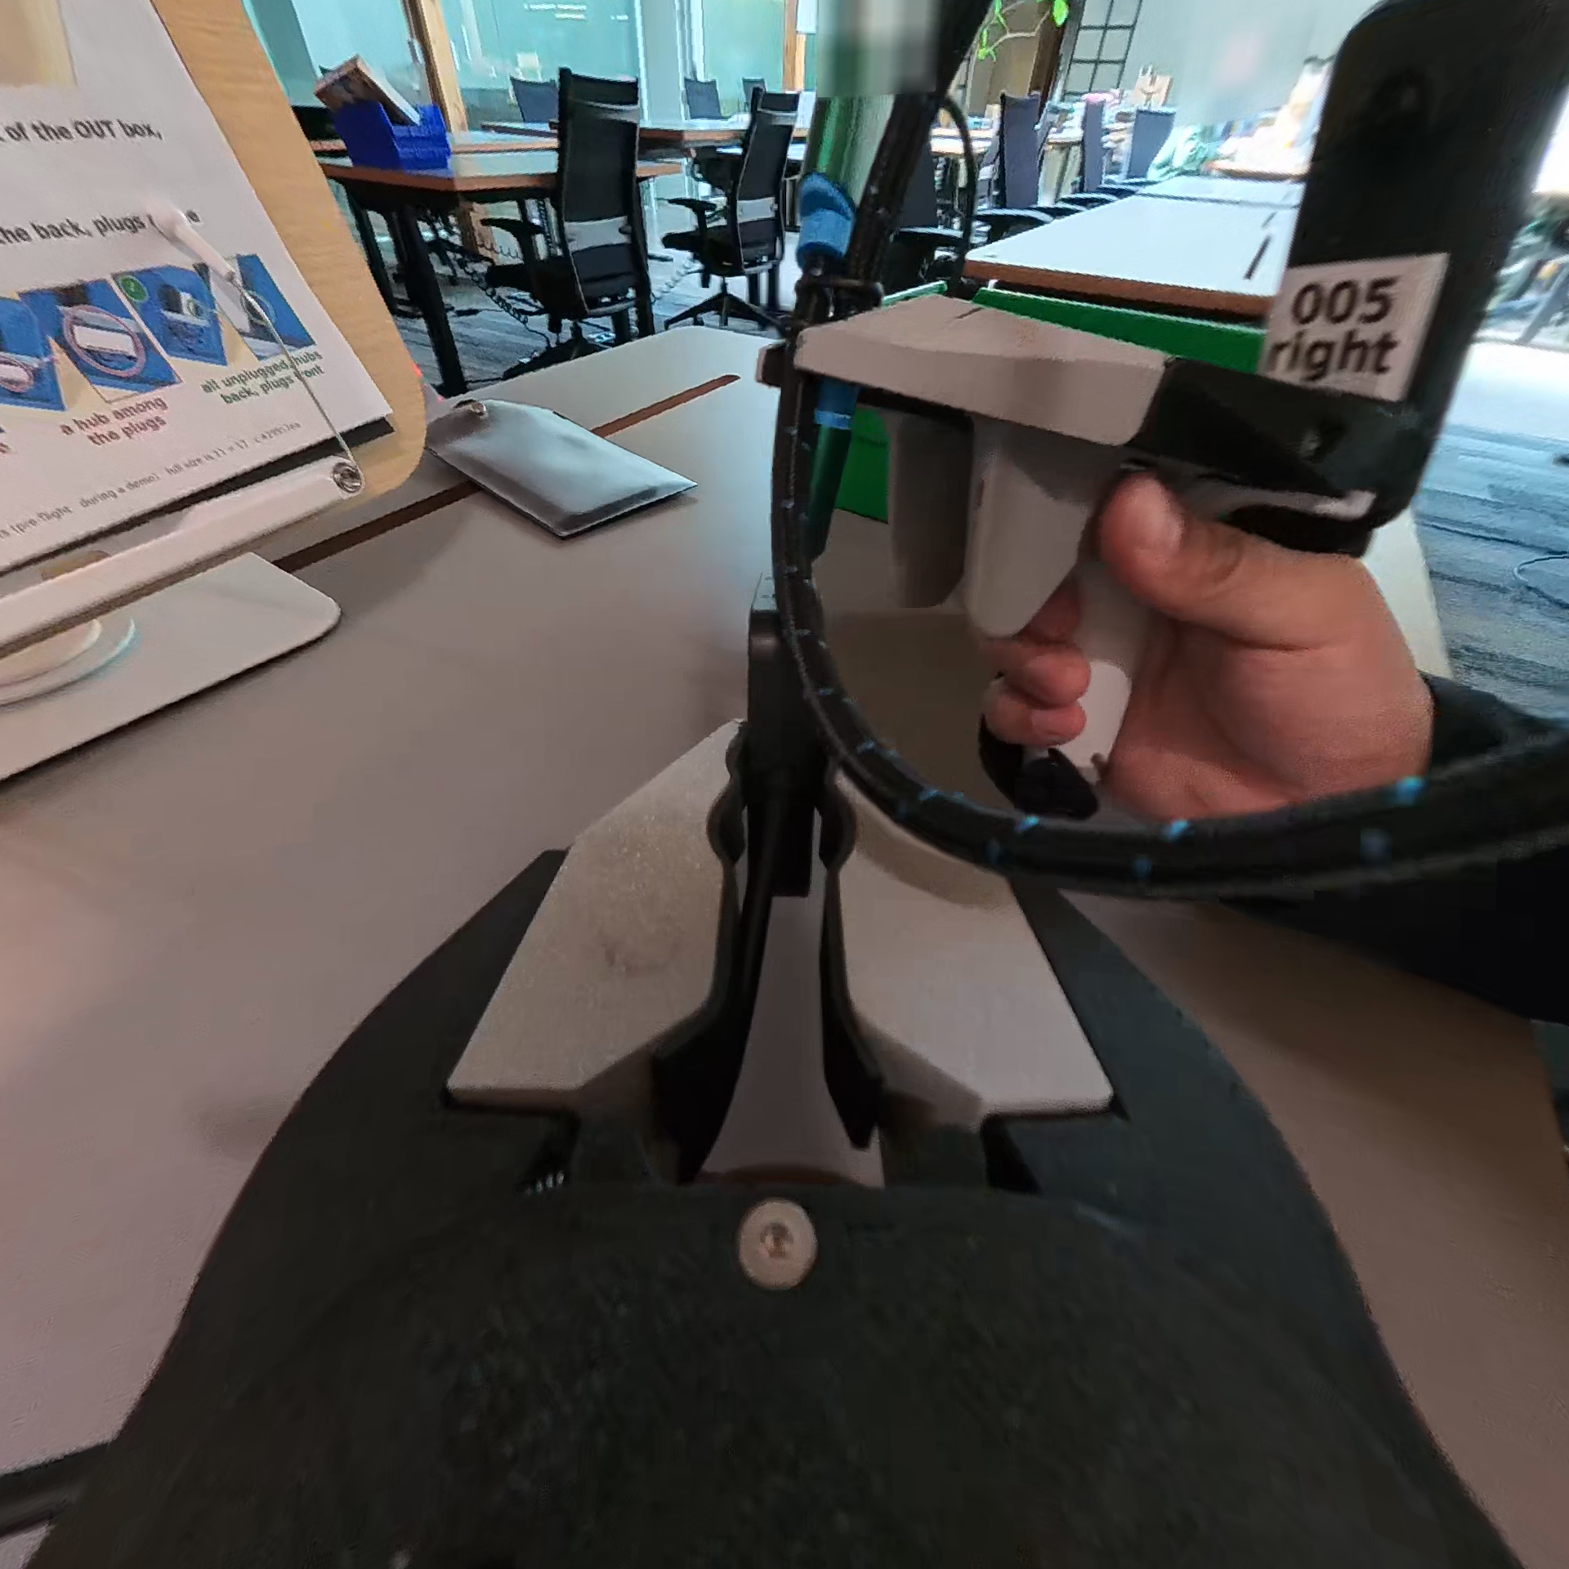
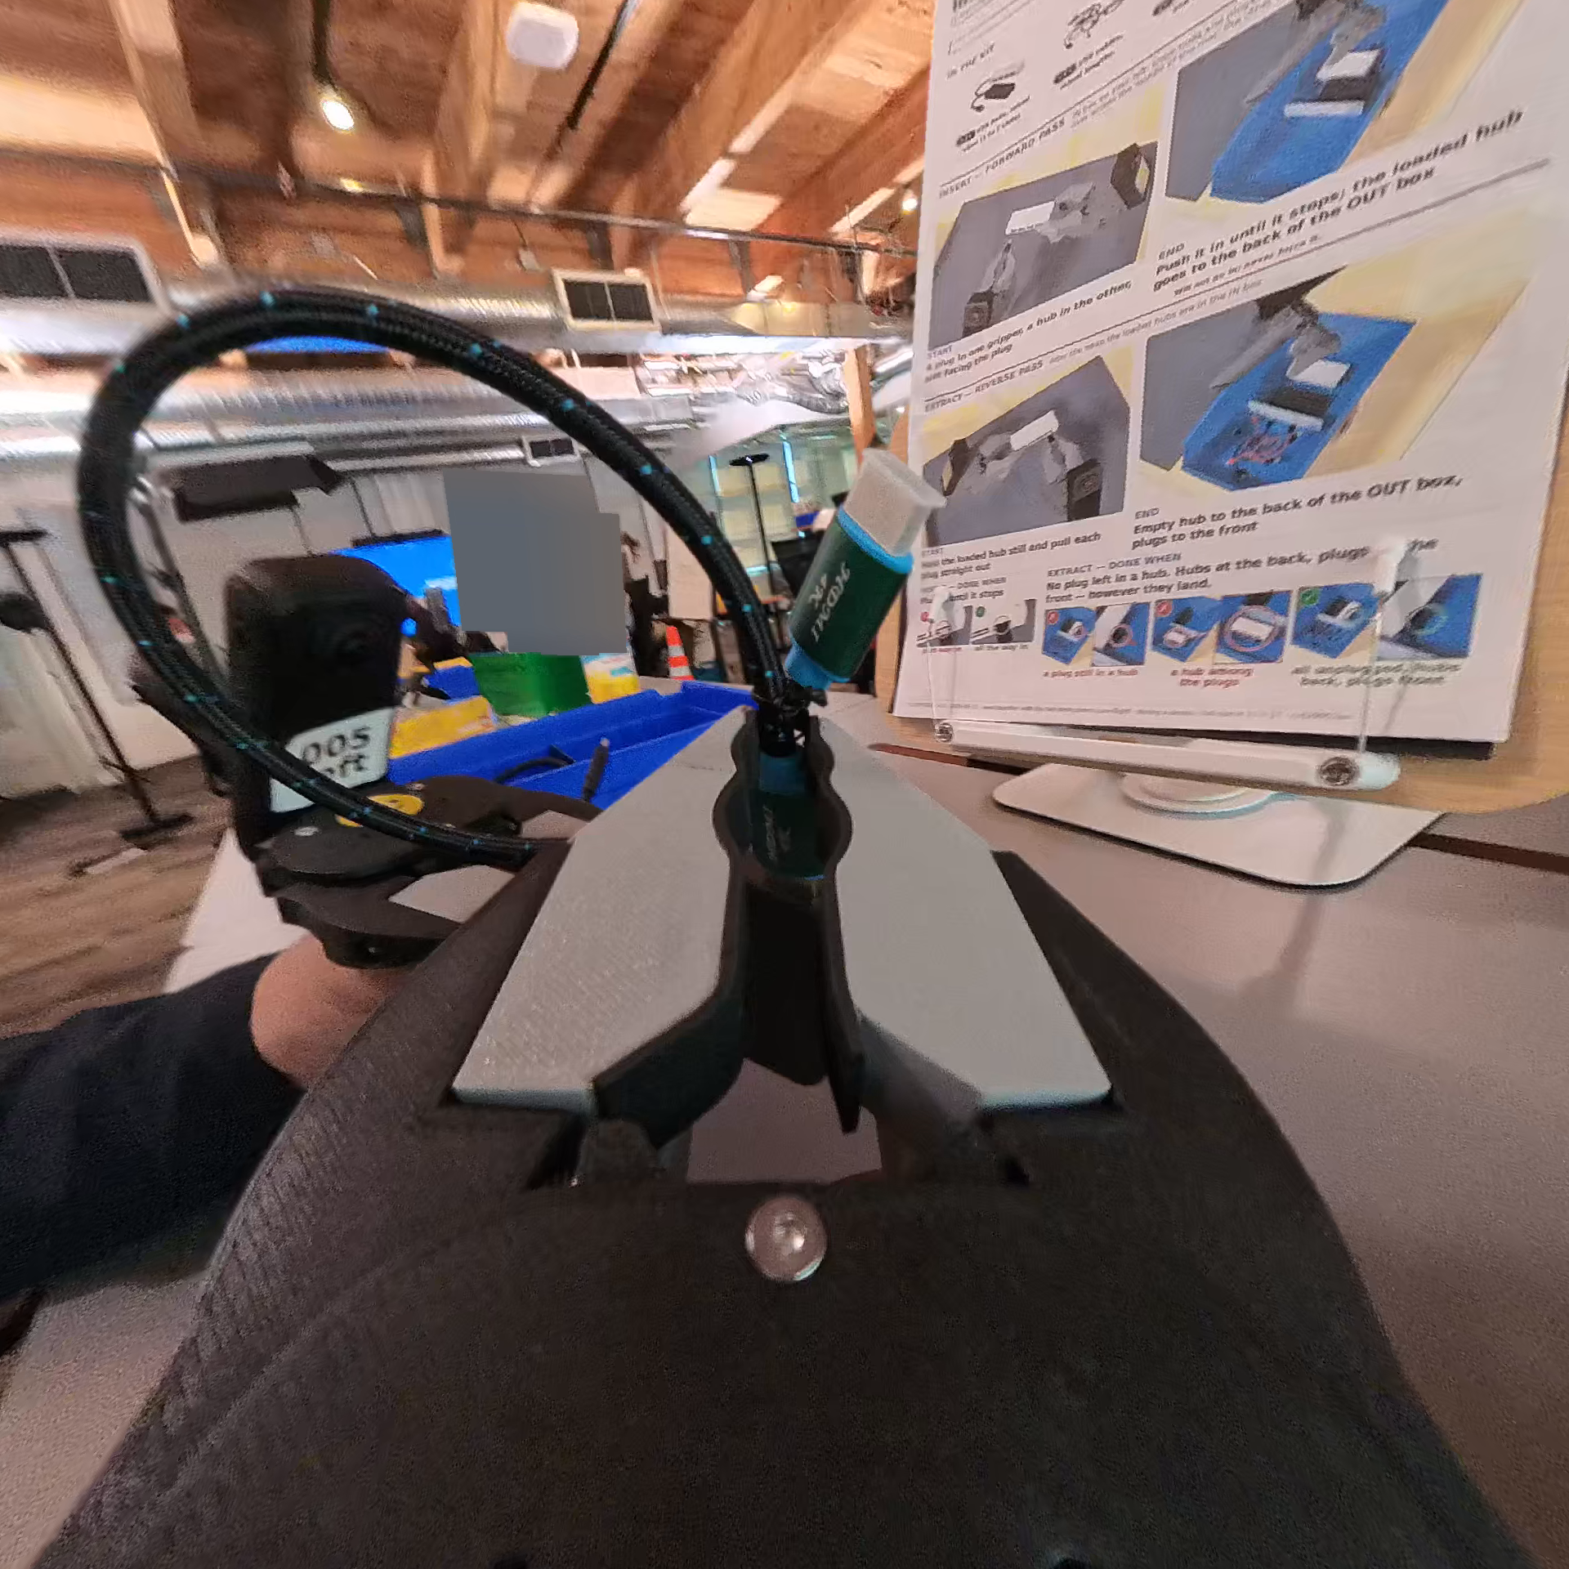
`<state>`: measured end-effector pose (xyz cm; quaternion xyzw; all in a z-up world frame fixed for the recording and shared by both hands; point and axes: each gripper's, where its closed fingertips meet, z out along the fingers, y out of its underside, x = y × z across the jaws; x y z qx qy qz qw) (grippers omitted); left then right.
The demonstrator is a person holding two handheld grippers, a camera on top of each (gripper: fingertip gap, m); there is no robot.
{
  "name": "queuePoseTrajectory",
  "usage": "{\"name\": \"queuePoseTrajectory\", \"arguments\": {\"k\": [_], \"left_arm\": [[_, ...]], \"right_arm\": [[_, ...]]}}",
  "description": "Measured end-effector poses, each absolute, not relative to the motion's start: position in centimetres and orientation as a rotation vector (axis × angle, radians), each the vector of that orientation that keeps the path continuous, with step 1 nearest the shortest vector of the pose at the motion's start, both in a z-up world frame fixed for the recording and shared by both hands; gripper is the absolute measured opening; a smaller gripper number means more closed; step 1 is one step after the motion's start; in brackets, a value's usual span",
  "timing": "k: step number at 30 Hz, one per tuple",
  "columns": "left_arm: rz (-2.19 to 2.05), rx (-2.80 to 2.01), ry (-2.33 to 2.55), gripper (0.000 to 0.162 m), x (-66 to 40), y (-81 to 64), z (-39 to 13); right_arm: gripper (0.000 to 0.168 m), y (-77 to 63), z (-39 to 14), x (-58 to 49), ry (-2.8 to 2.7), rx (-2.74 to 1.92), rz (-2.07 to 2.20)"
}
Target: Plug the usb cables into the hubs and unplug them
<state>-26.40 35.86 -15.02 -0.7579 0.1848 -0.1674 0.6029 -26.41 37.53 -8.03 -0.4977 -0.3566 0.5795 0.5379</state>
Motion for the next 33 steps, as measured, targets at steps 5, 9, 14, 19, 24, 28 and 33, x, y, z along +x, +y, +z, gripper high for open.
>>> {"name": "queuePoseTrajectory", "arguments": {"k": [5,9,14,19,24,28,33], "left_arm": [[-0.198,-1.743,0.482,0.010,-27.0,36.0,-15.0],[-0.216,-1.753,0.482,0.009,-26.9,36.0,-15.3],[-0.279,-1.733,0.447,0.010,-26.9,35.8,-14.7],[-0.218,-1.698,0.442,0.009,-27.1,35.8,-14.1],[-0.180,-1.674,0.468,0.009,-26.8,35.7,-13.8],[-0.139,-1.694,0.485,0.009,-27.1,35.7,-14.3],[-0.091,-1.672,0.512,0.009,-26.7,35.6,-14.0]], "right_arm": [[0.008,37.4,-8.1,-26.6,-0.807,-1.195,1.489],[0.009,37.5,-8.4,-26.7,-0.765,-1.221,1.597],[0.007,38.7,-8.9,-26.1,-0.668,-1.275,1.800],[0.008,38.4,-8.4,-26.2,-0.663,-1.260,1.758],[0.009,37.9,-8.0,-26.6,-0.814,-1.290,1.426],[0.009,38.0,-8.8,-26.5,-0.824,-1.324,1.452],[0.008,37.7,-8.6,-25.9,-0.896,-1.284,1.315]]}}
